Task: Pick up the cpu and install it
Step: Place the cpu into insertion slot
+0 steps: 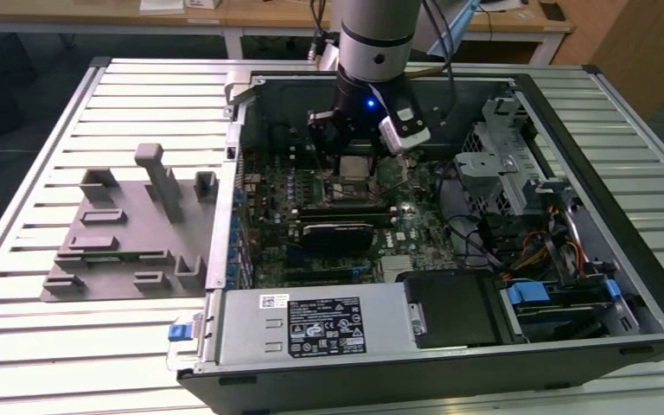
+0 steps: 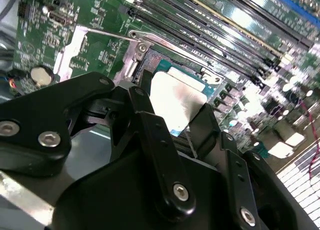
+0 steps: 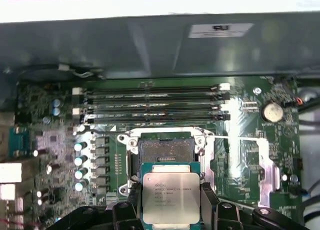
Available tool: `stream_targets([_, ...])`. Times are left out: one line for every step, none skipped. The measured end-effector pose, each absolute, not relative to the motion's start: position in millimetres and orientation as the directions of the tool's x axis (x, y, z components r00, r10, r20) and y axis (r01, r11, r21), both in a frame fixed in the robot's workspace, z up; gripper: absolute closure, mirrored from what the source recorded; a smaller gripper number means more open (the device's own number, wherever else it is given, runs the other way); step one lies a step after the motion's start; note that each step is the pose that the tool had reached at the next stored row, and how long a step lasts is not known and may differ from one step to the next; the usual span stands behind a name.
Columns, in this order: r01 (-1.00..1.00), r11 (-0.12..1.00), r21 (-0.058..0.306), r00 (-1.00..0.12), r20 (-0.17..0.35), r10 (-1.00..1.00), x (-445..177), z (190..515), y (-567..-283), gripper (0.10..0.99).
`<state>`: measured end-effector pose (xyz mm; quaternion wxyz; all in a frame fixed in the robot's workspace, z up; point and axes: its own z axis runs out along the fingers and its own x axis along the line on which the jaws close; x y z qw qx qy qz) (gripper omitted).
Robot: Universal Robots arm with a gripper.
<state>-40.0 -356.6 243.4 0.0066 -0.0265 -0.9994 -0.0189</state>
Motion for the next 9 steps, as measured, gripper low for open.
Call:
stream_targets([0.071,0.997,0.037,-0.997,0.014,0.071,-40.0,243.4,-356.6,0.541])
stream_targets([0.089,0.995,0.037,-0.996,0.014,0.089,-40.0,243.3,-356.6,0.541])
stream_targets([0.107,0.994,0.037,-0.994,0.014,0.106,-40.0,243.3,-356.6,0.541])
stream_targets([0.125,0.991,0.037,-0.992,0.014,0.124,-40.0,243.2,-356.6,0.541])
stream_targets([0.143,0.989,0.037,-0.99,0.014,0.143,-40.0,243.2,-356.6,0.541])
stream_targets([0.16,0.986,0.037,-0.987,0.014,0.16,-40.0,243.2,-356.6,0.541])
stream_targets([0.179,0.983,0.037,-0.984,0.014,0.178,-40.0,243.1,-356.6,0.541])
stream_targets([0.197,0.98,0.037,-0.98,0.014,0.197,-40.1,243.1,-356.6,0.541])
stream_targets([0.215,0.976,0.037,-0.977,0.014,0.215,-40.0,243.1,-356.6,0.541])
